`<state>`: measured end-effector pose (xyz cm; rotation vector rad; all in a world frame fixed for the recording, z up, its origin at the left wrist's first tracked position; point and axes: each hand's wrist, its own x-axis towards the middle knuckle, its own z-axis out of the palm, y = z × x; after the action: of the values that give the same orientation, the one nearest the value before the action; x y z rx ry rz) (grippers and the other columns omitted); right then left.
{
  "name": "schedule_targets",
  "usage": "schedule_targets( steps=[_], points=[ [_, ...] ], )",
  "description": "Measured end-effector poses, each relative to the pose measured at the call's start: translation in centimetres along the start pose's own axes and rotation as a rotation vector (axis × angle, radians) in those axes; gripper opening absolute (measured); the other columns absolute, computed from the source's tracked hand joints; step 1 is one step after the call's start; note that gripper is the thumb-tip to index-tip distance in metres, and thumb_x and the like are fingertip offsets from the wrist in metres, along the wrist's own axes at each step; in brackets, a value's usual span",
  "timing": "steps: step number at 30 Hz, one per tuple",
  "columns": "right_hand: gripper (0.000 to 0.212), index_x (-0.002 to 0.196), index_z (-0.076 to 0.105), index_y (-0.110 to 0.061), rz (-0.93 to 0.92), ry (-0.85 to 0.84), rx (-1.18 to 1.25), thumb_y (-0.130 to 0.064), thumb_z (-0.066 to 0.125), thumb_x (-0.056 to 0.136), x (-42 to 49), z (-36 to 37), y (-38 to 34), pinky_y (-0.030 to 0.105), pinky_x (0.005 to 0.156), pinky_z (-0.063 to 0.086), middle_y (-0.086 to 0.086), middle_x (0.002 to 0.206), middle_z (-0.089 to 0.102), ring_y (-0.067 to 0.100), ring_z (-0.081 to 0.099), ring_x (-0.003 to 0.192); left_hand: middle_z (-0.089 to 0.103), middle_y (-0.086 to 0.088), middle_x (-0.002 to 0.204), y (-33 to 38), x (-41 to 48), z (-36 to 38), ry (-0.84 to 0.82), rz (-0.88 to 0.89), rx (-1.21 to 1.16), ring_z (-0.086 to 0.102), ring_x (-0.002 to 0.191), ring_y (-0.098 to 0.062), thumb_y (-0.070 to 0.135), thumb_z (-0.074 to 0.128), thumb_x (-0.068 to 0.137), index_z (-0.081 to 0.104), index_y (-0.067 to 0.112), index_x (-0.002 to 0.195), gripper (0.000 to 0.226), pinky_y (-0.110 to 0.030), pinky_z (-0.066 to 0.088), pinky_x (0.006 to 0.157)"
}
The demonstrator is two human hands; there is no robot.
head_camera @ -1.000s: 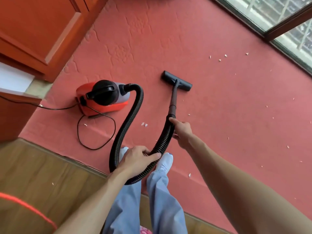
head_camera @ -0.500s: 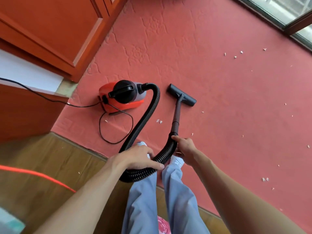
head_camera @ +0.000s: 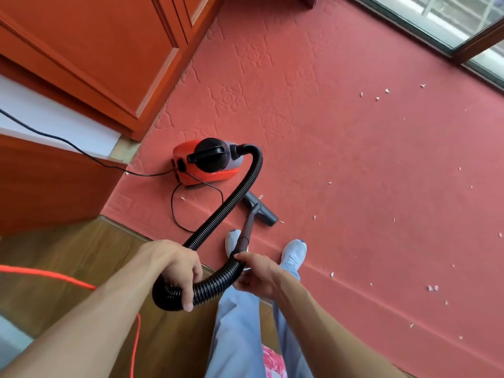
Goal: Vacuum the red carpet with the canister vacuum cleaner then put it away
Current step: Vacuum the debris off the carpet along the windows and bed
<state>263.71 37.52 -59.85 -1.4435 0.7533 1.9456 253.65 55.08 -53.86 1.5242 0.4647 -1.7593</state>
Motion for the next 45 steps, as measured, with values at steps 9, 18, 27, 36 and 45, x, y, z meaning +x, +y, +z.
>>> schedule_targets(
  steps=[9,18,27,36,45],
  points=[
    [0.015,0.083,0.048,-0.009,-0.179,0.176,0.136,-0.014,0.052,0.096,0.2,-2.5,-0.8,0.022,0.04,0.033,-0.004,0.046,0.023,0.008,0.021,0.036,0.07,0.003,0.112,1.3,0.3,2.0,0.273,0.059,-0.245,0.065,0.104,-0.017,0.05,0.083,0.071,0.074,0.028,0.099,0.036,-0.036,0.053,0.093],
    [0.025,0.081,0.056,-0.001,-0.24,0.496,-0.117,-0.021,0.066,0.09,1.5,-5.7,-3.6,0.03,0.047,0.04,0.0,0.038,0.04,0.013,0.038,0.03,0.071,0.003,0.113,4.3,3.4,5.0,0.436,0.185,-0.526,0.064,0.105,-0.019,0.061,0.072,0.074,0.074,0.033,0.108,0.044,-0.036,0.051,0.095],
    [0.022,0.094,0.055,-0.001,0.086,0.023,-0.169,-0.022,0.053,0.095,-1.3,-3.0,-2.0,0.028,0.053,0.047,0.011,0.071,0.053,0.019,0.051,0.06,0.07,0.003,0.095,0.5,-0.1,3.1,0.151,0.193,-0.347,0.059,0.077,-0.012,0.056,0.082,0.071,0.073,0.029,0.084,0.031,-0.025,0.047,0.074],
    [0.011,0.093,0.052,-0.007,-0.015,0.156,-0.095,-0.018,0.052,0.095,2.2,-1.4,-1.5,0.025,0.049,0.045,0.006,0.068,0.042,0.015,0.04,0.056,0.069,0.002,0.116,-1.1,0.7,4.5,0.292,0.019,-0.366,0.063,0.109,-0.022,0.06,0.077,0.072,0.074,0.023,0.111,0.053,-0.043,0.05,0.1],
    [0.016,0.095,0.052,-0.003,-0.066,0.264,-0.135,-0.019,0.052,0.097,3.0,-3.2,-1.6,0.021,0.04,0.046,0.011,0.071,0.049,0.02,0.049,0.057,0.068,-0.001,0.119,0.7,1.8,6.3,0.4,0.088,-0.476,0.062,0.108,-0.026,0.061,0.073,0.076,0.071,0.027,0.112,0.05,-0.045,0.051,0.098]
  ],
)
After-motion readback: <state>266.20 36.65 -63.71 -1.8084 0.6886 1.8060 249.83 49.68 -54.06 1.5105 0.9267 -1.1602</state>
